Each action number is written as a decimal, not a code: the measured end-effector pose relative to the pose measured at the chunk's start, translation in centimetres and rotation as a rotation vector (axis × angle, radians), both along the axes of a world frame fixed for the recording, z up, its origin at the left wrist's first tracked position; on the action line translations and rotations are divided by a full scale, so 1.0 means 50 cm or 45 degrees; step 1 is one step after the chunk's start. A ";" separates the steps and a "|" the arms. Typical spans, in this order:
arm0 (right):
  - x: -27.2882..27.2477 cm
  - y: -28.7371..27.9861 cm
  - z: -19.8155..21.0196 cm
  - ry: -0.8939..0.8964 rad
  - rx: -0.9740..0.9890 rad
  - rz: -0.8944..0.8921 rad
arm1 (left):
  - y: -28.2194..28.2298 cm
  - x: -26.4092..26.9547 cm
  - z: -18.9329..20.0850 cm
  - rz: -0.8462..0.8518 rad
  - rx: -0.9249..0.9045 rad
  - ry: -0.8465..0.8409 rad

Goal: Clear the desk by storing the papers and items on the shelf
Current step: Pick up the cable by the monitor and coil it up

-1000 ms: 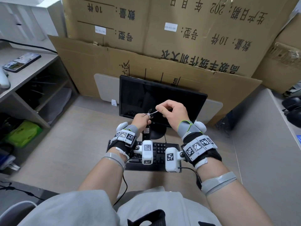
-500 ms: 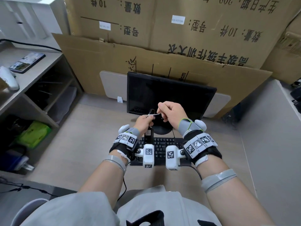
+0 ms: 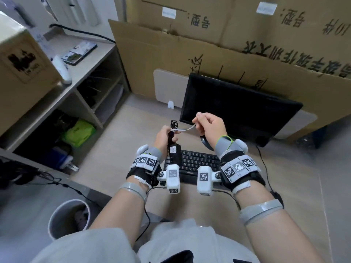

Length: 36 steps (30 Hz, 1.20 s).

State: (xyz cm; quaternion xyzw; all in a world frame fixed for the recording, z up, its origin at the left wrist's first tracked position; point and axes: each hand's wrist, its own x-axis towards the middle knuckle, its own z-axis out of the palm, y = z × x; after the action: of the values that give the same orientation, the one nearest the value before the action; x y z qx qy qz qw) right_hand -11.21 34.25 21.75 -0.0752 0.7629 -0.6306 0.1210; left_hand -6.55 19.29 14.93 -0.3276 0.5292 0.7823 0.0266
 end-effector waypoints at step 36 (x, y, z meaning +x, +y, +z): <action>-0.006 -0.579 -0.242 -0.850 0.262 0.614 | -0.556 0.076 -0.146 0.574 0.091 -0.324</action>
State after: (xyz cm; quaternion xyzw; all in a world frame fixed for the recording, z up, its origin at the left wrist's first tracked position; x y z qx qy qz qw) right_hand -11.49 5.29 9.66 -0.0305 0.7014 -0.4945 0.5124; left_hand -2.75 -8.50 7.64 -0.5319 0.4073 0.7391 -0.0707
